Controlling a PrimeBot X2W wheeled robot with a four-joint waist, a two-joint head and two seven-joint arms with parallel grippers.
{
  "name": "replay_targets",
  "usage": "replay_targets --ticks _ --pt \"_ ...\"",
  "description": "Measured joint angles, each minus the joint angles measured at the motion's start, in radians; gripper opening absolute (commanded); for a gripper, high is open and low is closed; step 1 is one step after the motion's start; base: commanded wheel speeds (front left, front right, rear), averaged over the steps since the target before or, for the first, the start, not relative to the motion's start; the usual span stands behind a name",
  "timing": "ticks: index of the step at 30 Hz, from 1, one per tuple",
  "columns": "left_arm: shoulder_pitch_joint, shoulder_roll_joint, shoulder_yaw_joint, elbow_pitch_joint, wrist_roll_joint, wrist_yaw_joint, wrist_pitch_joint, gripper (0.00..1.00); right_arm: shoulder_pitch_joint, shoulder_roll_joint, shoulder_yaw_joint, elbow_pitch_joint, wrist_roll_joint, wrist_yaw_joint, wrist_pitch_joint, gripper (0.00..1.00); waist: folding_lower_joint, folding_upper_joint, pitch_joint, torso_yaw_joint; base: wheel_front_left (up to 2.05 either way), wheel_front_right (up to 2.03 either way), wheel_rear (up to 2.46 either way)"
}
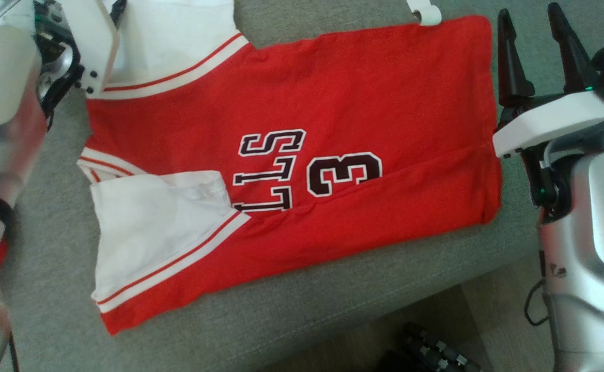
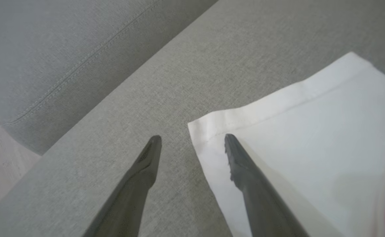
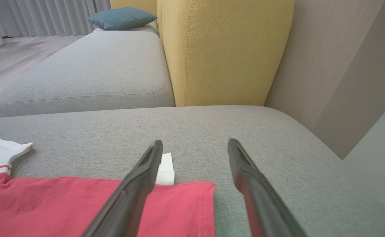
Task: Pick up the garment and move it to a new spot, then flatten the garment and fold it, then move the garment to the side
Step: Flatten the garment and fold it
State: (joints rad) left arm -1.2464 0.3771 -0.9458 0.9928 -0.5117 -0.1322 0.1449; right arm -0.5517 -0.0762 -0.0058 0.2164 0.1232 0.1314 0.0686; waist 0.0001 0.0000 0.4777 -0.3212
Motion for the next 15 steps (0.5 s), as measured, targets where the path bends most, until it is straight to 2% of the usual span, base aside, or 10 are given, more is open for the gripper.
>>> replay_targets --ticks 9,13,14,15 --pt "-0.037 -0.003 -0.058 0.087 -0.008 0.0 -0.022 1.0 -0.014 0.003 0.01 -0.001 0.017 0.0 -0.017 1.0 0.0 0.0 0.028 -0.035 0.0 0.0 0.0" --pt "-0.047 -0.005 -0.105 0.076 -0.079 0.002 0.012 1.0 -0.014 0.005 0.01 0.002 0.02 0.0 -0.025 1.0 -0.0001 0.0 0.033 -0.036 0.0 0.0 0.0" --pt "-0.05 -0.005 -0.114 0.067 -0.102 0.002 0.029 0.94 -0.014 0.005 0.008 0.003 0.02 0.0 -0.025 1.0 0.0 0.0 0.033 -0.034 0.0 0.0 0.0" --pt "-0.049 -0.005 -0.117 0.056 -0.132 0.002 0.045 0.15 -0.014 0.005 0.006 0.006 0.02 0.0 -0.025 1.0 0.0 0.0 0.033 -0.032 0.0 0.0 0.0"
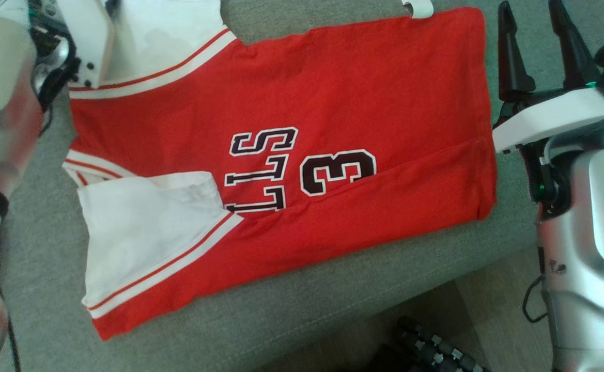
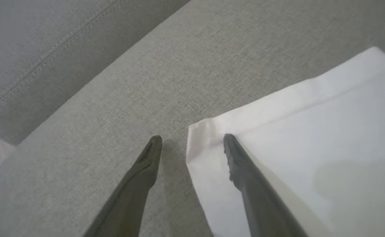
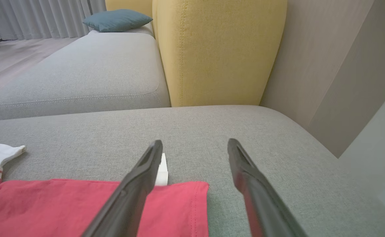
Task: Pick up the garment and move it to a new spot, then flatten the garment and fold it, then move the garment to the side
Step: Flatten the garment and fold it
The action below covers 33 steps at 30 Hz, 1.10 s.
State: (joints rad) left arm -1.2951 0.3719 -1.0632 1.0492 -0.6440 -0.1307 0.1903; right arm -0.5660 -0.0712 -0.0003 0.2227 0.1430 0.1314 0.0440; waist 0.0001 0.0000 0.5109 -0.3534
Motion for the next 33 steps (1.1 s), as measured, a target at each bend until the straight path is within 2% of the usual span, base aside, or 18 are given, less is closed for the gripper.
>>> replay_targets --ticks 1,3,7,12,19,25,29,33 --pt "0.002 0.0 -0.005 -0.016 -0.034 0.0 0.016 0.0 0.0 0.0 -0.004 0.002 0.0 0.0 0.0 1.0 0.0 0.0 0.0 0.002 0.0 0.0 0.0" --pt "0.005 0.0 -0.025 -0.049 -0.094 0.0 0.04 0.0 -0.002 0.0 -0.014 0.007 0.0 0.0 0.0 1.0 0.0 0.0 0.0 0.009 0.0 0.0 0.0" --pt "0.003 0.0 -0.055 -0.067 -0.117 0.0 0.016 0.0 -0.021 -0.001 -0.035 0.017 -0.001 0.0 0.0 1.0 0.0 0.0 -0.004 0.029 0.0 0.0 0.0" --pt "0.005 -0.008 -0.056 -0.044 -0.126 -0.002 -0.097 0.0 -0.027 -0.006 -0.048 0.037 -0.005 0.0 0.0 1.0 0.0 0.0 -0.029 0.061 0.0 0.0 0.0" --pt "0.011 -0.069 -0.053 -0.05 -0.128 -0.002 -0.261 0.0 -0.022 -0.047 -0.081 0.098 -0.012 0.0 0.008 1.0 -0.0001 0.0 -0.093 0.13 0.0 0.0 0.0" --pt "0.067 -0.082 -0.057 -0.095 -0.129 -0.001 -0.324 0.0 -0.019 -0.093 -0.104 0.215 -0.011 0.0 0.069 1.0 0.0 0.0 -0.151 0.203 0.0 0.0 0.0" --pt "0.103 -0.086 -0.063 -0.15 -0.129 0.001 -0.329 0.0 -0.022 -0.14 -0.11 0.313 -0.015 0.0 0.099 1.0 -0.0001 0.0 -0.176 0.254 0.0 0.0 0.0" --pt "0.122 -0.081 -0.077 -0.211 -0.129 0.02 -0.328 0.0 -0.064 -0.175 -0.111 0.433 -0.026 0.0 0.146 1.0 -0.0001 0.0 -0.183 0.293 0.0 0.0 0.0"
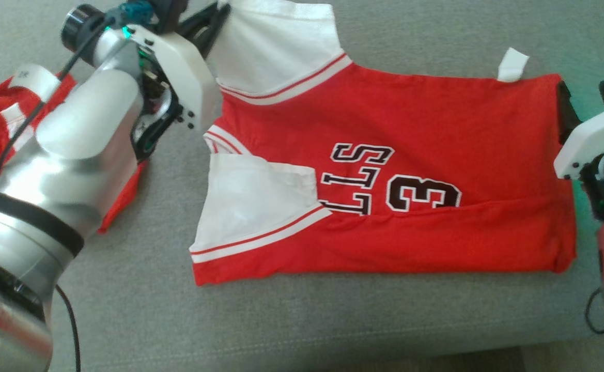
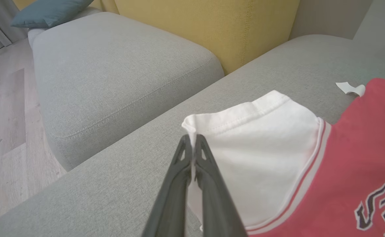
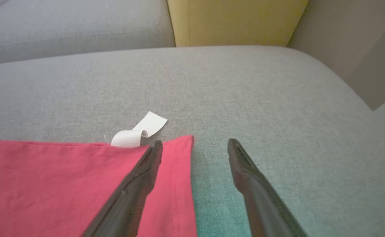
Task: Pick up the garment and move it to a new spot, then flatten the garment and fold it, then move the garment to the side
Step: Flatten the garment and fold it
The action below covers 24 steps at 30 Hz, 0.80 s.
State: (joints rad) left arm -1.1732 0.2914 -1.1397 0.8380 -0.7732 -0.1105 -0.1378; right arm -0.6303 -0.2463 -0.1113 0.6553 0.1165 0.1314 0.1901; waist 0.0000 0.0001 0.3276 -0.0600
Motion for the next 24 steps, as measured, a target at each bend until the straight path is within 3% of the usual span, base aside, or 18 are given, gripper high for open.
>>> replay_targets --ticks 7,21,23,24 --pt "0.004 0.027 -0.011 -0.105 0.0 0.033 0.024 0.0 -0.102 -0.06 0.018 0.158 -0.029 0.0 0.028 1.0 0.0 0.0 0.03 0.031 0.0 0.0 0.0" --pt "0.003 0.077 -0.011 -0.221 0.0 0.086 0.071 0.0 -0.243 -0.089 0.137 0.326 -0.009 0.0 0.021 1.0 0.0 0.0 0.094 0.043 0.0 0.0 0.0" --pt "0.003 0.081 -0.011 -0.224 0.0 0.091 0.075 0.0 -0.251 -0.093 0.163 0.338 0.01 0.0 0.021 0.0 0.0 0.0 0.096 0.043 0.0 0.0 0.0" --pt "0.003 0.082 -0.011 -0.225 -0.001 0.093 0.076 0.0 -0.257 -0.096 0.174 0.345 0.021 0.0 0.021 0.0 0.0 0.0 0.096 0.043 0.0 0.0 0.0"
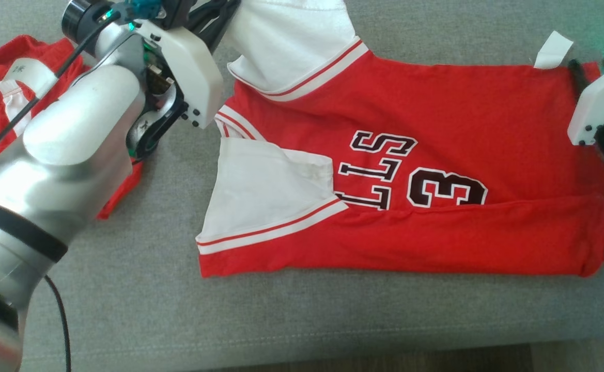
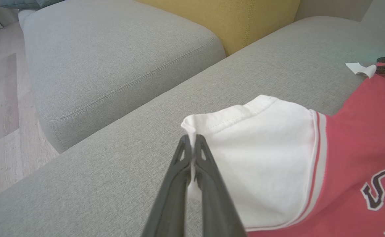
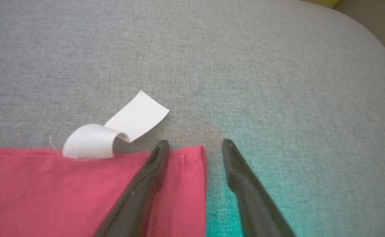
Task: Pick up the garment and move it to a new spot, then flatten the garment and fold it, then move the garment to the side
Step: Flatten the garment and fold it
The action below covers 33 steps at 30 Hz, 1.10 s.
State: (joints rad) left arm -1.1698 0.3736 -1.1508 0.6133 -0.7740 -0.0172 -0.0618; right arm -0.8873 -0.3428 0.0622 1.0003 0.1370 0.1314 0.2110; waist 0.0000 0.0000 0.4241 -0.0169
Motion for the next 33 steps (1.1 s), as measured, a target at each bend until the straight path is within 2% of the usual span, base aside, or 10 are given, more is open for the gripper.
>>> replay_targets --ticks 8,16,23,30,33 --pt "-0.004 0.01 0.005 0.0 -0.003 0.023 -0.002 0.0 -0.034 -0.03 0.017 0.037 0.032 0.0 -0.085 0.0 0.0 0.0 0.008 -0.001 0.0 0.0 0.0" --pt "-0.068 0.014 0.036 0.056 -0.002 0.052 -0.047 0.0 -0.159 -0.036 -0.04 0.058 0.029 0.0 -0.221 0.0 0.0 0.0 0.03 0.001 0.0 0.0 0.0" --pt "-0.152 -0.006 0.059 0.147 0.015 0.051 -0.082 0.0 -0.267 -0.023 -0.073 0.095 -0.009 0.0 -0.309 0.0 0.0 0.0 0.056 0.001 0.0 0.0 0.0" --pt "-0.198 -0.053 0.065 0.245 0.025 0.041 -0.137 0.0 -0.333 -0.01 -0.078 0.133 -0.026 0.0 -0.391 0.0 0.0 0.0 0.063 0.004 0.0 0.0 0.0" --pt "-0.188 -0.074 0.058 0.28 0.027 0.015 -0.154 0.0 -0.322 0.007 -0.043 0.18 -0.024 0.0 -0.397 0.0 0.0 0.0 0.048 0.005 0.0 0.0 0.0"
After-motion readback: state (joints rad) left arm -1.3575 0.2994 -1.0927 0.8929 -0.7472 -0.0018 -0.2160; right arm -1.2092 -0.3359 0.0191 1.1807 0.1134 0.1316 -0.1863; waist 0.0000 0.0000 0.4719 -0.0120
